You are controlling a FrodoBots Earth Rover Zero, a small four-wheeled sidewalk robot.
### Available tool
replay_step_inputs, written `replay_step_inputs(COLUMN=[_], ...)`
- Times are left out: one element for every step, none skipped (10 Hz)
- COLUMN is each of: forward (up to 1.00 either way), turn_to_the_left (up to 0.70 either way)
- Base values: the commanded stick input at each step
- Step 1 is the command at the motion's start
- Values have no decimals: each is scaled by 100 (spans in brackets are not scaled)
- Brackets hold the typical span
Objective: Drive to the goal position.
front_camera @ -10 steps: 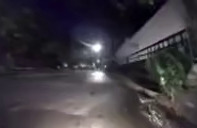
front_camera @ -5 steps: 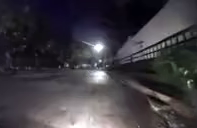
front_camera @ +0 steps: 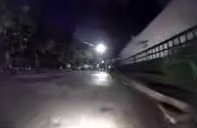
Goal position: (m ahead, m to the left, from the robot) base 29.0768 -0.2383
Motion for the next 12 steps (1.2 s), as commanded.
replay_step_inputs(forward=[70, 70, 70, 70, 70, 70, 70, 70, 70, 70, 70, 70], turn_to_the_left=[-35, -35, -35, -21, 0, 0, 0, 0, 0, 0, 0, 0])
